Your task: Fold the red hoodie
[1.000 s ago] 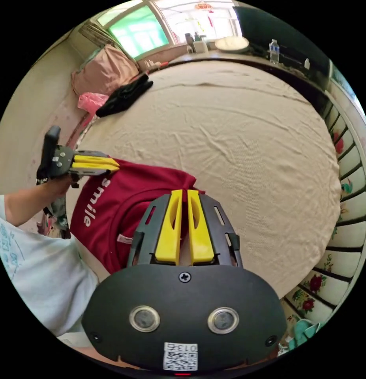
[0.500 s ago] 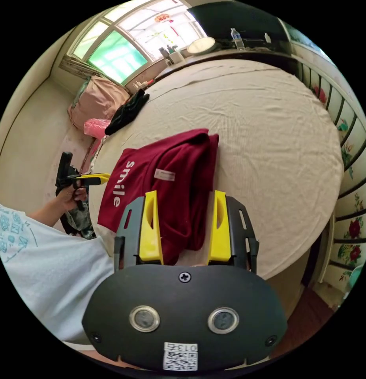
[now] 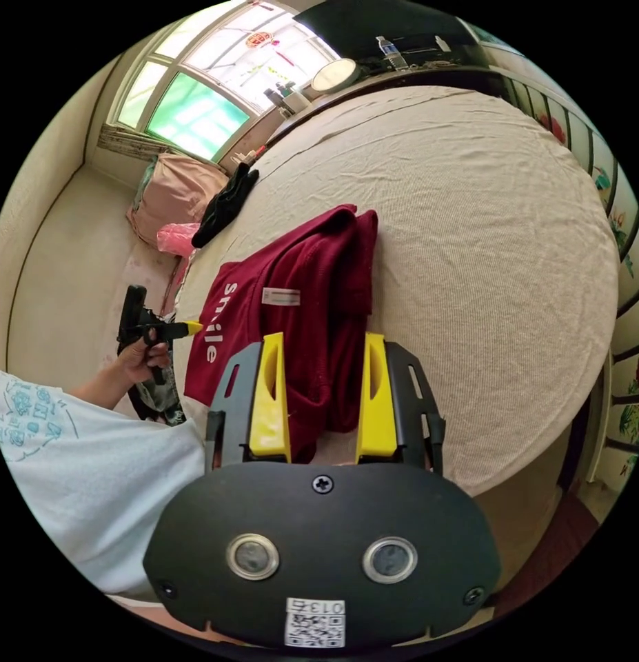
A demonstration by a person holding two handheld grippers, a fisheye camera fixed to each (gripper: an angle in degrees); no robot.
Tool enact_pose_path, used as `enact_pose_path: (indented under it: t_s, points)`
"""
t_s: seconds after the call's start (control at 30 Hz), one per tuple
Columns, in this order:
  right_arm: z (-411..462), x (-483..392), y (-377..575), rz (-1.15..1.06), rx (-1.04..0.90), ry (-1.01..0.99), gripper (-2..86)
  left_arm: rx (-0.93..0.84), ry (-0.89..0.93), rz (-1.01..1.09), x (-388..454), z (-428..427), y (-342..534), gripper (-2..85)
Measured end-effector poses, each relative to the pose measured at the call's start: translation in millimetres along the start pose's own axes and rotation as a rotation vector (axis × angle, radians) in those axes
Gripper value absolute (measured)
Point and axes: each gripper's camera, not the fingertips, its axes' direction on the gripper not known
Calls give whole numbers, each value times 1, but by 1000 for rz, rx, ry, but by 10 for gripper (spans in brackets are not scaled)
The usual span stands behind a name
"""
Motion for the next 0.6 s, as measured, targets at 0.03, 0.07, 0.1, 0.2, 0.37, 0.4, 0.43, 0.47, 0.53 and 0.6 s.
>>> enact_pose_path:
  t_s: [0.03,0.07,0.1,0.2,0.37,0.4,0.43,0.47,0.53,0.6]
  points:
    - [0,-1,0,0,-2,2,146,-3,1,-8,1,-3,-1,133]
    - [0,-6,0,-11,-7,9,138,0,14,-24,2,-8,-1,132]
    - [-1,-11,1,-39,-1,15,130,0,15,-30,2,-10,-1,132]
    - [3,-19,7,-79,9,48,119,6,44,-71,-2,-18,5,130]
    - [7,-22,11,-84,0,15,63,-2,70,-95,7,-28,9,94]
    - [9,-27,12,-91,-3,24,52,-3,65,-91,10,-30,10,89]
    - [10,-31,12,-93,-7,40,47,-3,63,-85,15,-34,11,79]
    - [11,-39,13,-119,-11,83,41,-4,63,-86,18,-38,13,74]
    - [11,-55,16,-154,-8,145,35,9,68,-98,24,-47,19,70]
    - [1,-75,20,-202,16,173,30,17,64,-108,33,-57,26,67]
